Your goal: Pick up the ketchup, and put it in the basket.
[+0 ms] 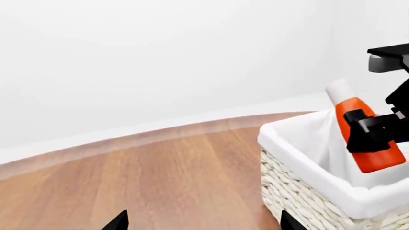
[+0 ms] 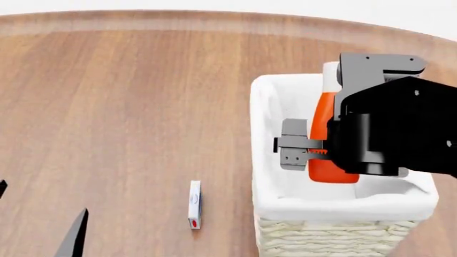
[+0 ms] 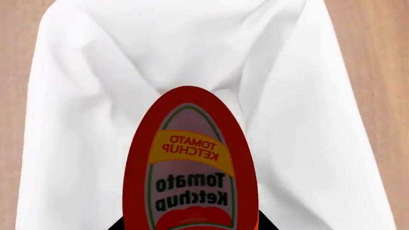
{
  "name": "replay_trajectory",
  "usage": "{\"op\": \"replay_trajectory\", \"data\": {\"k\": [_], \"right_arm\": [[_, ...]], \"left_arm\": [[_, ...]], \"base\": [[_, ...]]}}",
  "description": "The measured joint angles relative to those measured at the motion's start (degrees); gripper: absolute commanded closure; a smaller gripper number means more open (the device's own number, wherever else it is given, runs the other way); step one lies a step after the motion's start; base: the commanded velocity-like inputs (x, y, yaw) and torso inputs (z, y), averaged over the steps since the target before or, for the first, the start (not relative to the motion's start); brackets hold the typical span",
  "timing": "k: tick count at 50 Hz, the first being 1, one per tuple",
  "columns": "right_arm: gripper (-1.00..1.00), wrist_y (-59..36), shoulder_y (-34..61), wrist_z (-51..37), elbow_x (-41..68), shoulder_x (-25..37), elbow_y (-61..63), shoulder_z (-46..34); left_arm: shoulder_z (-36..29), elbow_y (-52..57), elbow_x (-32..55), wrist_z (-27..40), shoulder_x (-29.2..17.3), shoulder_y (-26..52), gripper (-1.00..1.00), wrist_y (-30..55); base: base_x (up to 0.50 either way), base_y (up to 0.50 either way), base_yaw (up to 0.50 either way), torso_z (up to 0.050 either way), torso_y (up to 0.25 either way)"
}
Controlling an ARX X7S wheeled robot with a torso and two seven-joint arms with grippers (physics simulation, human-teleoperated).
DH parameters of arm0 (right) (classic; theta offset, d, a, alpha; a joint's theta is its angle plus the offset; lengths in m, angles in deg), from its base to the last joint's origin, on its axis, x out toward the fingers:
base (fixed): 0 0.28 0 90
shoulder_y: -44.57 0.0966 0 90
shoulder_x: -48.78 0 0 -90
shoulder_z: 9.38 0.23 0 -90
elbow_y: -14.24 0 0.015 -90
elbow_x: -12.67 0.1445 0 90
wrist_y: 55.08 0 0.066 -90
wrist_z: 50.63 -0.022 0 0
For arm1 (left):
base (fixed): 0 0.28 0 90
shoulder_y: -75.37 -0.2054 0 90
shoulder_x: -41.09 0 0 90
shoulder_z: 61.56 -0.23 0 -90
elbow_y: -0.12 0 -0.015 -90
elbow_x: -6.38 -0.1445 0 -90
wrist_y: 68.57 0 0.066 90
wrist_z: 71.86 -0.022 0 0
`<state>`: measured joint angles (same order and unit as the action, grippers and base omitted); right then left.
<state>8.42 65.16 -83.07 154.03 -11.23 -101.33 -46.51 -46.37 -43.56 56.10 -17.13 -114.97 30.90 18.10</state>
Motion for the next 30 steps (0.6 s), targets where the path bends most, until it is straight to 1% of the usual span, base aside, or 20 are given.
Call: {"op": "replay_trajectory", "data": {"k": [30], "right_arm": [[1.0, -2.11, -4.74, 3.88, -1.42, -4.07, -8.79, -0.55]], "left_arm": [[0.16, 0.17, 0.18, -0.41, 0.51, -0.07, -1.0, 0.26]], "base": [[0.0, 0.0, 0.0, 0.0, 0.0]]}}
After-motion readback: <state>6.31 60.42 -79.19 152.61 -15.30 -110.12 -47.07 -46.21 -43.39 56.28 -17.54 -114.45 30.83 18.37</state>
